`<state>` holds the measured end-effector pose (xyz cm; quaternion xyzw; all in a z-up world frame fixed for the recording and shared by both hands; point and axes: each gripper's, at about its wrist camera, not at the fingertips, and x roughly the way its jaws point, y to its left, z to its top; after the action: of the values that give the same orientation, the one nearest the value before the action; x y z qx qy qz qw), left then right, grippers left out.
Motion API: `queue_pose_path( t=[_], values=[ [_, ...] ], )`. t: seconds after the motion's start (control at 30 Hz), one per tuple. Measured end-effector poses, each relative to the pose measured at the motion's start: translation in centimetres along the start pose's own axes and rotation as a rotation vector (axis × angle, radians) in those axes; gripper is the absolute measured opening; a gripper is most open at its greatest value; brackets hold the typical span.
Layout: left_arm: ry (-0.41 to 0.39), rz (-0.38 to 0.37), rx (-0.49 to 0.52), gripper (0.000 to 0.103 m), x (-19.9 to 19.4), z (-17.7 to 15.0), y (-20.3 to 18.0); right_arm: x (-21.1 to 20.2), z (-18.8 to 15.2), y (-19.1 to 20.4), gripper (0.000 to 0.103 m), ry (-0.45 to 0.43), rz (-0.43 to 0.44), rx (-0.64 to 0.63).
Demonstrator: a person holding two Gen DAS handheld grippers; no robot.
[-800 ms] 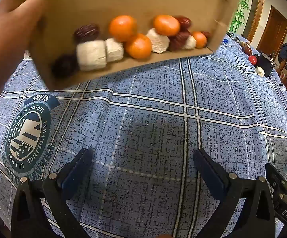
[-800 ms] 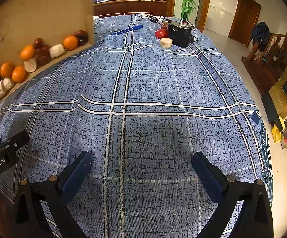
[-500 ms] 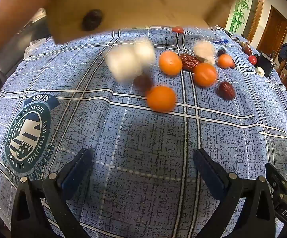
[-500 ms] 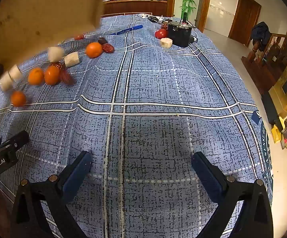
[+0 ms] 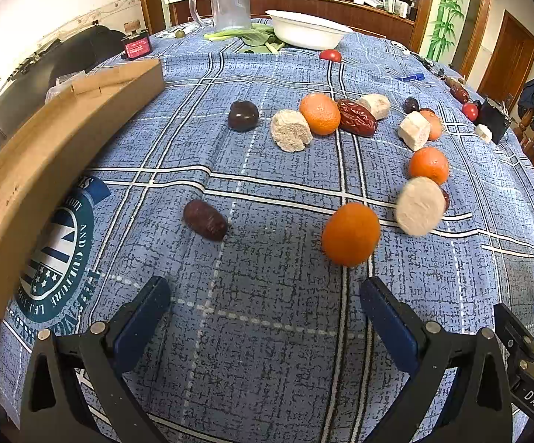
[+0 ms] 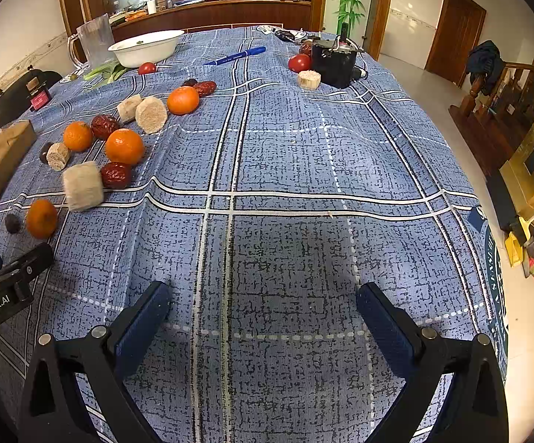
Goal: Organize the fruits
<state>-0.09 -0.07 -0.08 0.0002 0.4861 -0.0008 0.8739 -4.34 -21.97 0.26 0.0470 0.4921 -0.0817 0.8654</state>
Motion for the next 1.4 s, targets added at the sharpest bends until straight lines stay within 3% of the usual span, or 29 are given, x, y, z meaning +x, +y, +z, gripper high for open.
queue_pose_path(
  t=[0.7, 0.83, 1.13, 1.3, 1.4],
  values=[
    [0.0, 0.001, -0.001, 0.103, 0.0, 0.2, -0.1, 0.4, 0.5, 0.4, 0.102, 0.0, -0.021, 0.031],
    [-0.005, -0.046, 0.024, 0.103, -0.4, 0.3, 0.7, -1.0, 0.9, 1.3, 0.102, -0.059, -0.003, 0.049],
    [-0.269, -0.028, 0.025, 0.103, -7.0, 1.8, 5.5, -6.9, 2.0, 6.7, 0.102, -0.235, -0.002, -0.071],
    [-0.371, 0.021, 0.002, 0.103, -9.8, 1.6, 7.8, -9.3, 1.5, 8.7, 0.103, -0.292, 0.016, -0.093],
    [-0.392, 0.033, -0.015, 0.103, -10.7, 1.3, 9.1, -10.0, 1.1, 9.0, 0.103, -0.305, 0.026, -0.088]
  ],
)
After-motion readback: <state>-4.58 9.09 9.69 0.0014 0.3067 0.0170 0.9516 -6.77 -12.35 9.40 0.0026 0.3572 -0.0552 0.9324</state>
